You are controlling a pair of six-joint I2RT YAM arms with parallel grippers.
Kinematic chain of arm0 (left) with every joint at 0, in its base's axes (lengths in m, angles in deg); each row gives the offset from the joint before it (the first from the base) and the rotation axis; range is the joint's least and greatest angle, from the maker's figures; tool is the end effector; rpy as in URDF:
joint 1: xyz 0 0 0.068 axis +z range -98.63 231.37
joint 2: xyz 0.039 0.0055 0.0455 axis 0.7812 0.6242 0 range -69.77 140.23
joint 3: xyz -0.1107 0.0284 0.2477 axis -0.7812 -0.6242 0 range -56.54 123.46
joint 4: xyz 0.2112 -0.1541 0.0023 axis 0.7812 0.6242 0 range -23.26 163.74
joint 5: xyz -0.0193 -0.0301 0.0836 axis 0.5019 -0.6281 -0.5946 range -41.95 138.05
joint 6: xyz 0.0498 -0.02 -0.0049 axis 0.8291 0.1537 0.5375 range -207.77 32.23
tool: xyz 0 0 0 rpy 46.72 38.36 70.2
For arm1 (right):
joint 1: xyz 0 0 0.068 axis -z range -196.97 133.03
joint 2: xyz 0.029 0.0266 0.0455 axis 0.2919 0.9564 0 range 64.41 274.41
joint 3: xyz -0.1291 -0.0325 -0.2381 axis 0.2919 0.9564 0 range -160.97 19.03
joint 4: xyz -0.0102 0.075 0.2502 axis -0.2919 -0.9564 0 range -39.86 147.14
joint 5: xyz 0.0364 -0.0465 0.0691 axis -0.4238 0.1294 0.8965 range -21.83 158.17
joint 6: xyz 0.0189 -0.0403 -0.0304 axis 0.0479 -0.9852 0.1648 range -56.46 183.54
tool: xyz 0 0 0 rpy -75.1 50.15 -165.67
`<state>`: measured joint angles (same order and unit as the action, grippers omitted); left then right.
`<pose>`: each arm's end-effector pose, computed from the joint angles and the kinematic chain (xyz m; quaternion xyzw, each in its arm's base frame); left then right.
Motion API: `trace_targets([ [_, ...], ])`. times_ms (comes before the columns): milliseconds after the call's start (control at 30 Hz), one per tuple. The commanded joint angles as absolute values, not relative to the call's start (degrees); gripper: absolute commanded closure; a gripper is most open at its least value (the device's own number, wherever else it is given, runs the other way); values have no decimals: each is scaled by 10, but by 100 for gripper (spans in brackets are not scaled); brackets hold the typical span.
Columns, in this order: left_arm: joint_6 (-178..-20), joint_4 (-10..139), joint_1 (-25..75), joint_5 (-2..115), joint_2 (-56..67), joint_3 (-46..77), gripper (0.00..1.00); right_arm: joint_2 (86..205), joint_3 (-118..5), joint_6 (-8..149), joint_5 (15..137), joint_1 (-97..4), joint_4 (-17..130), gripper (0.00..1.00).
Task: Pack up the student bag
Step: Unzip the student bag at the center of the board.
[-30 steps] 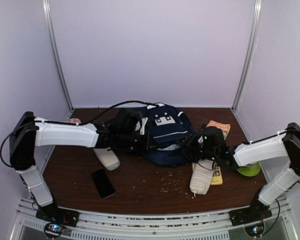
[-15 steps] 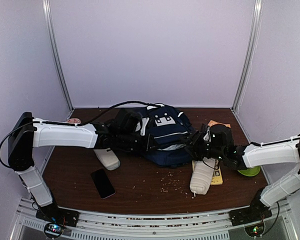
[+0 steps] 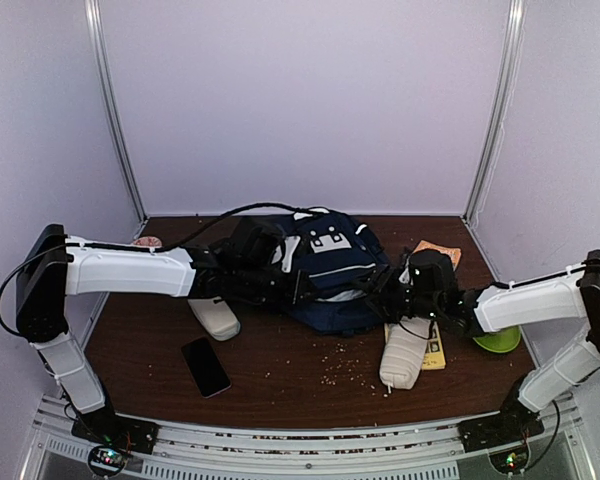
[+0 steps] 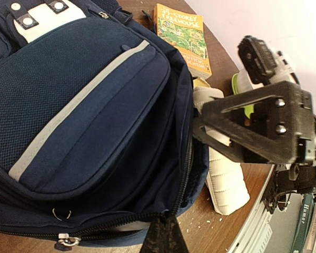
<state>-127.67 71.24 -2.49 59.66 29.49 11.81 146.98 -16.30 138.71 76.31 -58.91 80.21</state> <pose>0.2256 -0.3210 0.2366 0.1535 0.8719 -0.3945 0.2463 0.2166 0.2015 0.1915 0.2025 0.8134 0.4935 0.2319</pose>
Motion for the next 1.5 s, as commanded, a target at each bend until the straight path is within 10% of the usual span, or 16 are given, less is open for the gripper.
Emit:
trace_targets([
  [0, -1253, 666, -42, 629, 267, 139, 100, 1497, -182, 1399, 767, -584, 835, 37],
  [167, -1242, 673, -47, 631, 263, 136, 100, 1525, -209, 1397, 769, -582, 840, 48],
  [400, -1230, 703, -47, 613, 258, 137, 100, 1532, -220, 1384, 781, -581, 844, 100],
  [733, -1191, 795, -47, 536, 182, 112, 41, 1485, -200, 1361, 787, -581, 827, 100],
  [1467, -1125, 830, -43, 445, 279, 72, 40, 1445, -192, 1331, 836, -582, 818, 100],
])
